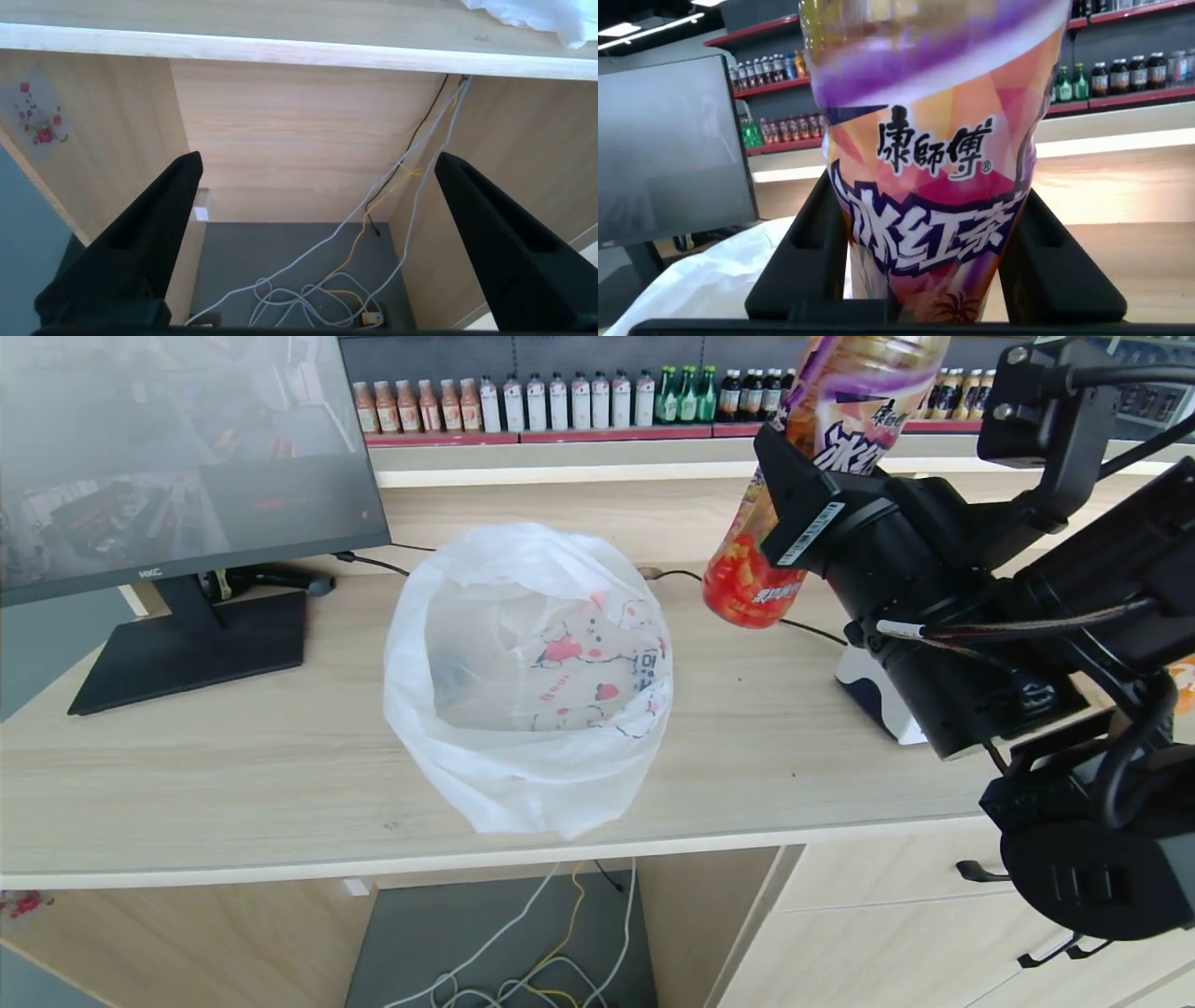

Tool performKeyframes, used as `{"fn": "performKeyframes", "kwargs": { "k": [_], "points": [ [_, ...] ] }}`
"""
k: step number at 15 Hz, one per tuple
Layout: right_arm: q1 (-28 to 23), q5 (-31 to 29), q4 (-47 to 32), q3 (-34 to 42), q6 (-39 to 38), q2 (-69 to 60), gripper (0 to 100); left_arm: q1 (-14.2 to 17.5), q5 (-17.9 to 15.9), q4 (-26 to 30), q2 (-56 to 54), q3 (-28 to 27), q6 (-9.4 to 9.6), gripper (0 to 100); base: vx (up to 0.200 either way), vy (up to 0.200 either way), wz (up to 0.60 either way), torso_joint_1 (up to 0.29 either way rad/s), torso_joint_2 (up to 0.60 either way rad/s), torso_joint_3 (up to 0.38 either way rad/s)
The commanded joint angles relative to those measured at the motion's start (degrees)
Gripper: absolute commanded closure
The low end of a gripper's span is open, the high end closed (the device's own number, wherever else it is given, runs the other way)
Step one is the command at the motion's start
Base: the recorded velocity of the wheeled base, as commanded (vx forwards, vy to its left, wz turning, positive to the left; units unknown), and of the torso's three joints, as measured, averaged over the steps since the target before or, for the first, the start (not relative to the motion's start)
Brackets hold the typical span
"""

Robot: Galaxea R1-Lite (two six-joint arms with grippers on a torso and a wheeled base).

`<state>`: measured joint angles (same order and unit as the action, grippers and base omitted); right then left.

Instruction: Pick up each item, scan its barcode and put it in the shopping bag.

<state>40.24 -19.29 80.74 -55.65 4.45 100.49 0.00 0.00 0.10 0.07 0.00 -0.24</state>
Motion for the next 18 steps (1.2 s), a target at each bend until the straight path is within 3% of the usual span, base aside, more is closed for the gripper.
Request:
{"fn": "performKeyframes", "kwargs": {
  "k": [1,4,6,9,12,18],
  "points": [
    [0.01,-0.05,0.21,0.19,-0.23,0.15,100,0.0,0.09,-0.01,0.01,0.0,-0.02,0,0.0,0.2,0.0,0.007,0.0,0.002],
    [0.01,0.13,1.18,1.07,-0.14,0.32,100,0.0,0.0,-0.01,0.01,0.0,-0.02,0,0.0,0.2,0.0,0.004,0.0,-0.002],
    [0.54,4.17,1.18,2.83,3.11,0.5,100,0.0,0.0,-0.01,0.01,0.0,0.16,0,0.0,0.2,0.0,0.007,0.0,0.007],
    [0.45,8.65,1.09,4.67,7.24,1.29,100,0.0,0.0,-0.01,0.01,0.0,0.16,0,0.0,0.0,0.0,0.0,0.0,0.0],
    [0.45,9.53,0.56,2.39,8.65,4.1,100,0.0,0.0,-0.01,0.01,0.0,-0.02,0,0.0,0.0,0.0,0.0,0.0,0.0],
    [-1.04,9.27,-6.73,-11.76,6.19,11.22,100,0.0,0.0,-0.01,0.01,0.0,-0.02,0,0.0,0.0,0.0,0.0,0.0,0.0]
  ]
}}
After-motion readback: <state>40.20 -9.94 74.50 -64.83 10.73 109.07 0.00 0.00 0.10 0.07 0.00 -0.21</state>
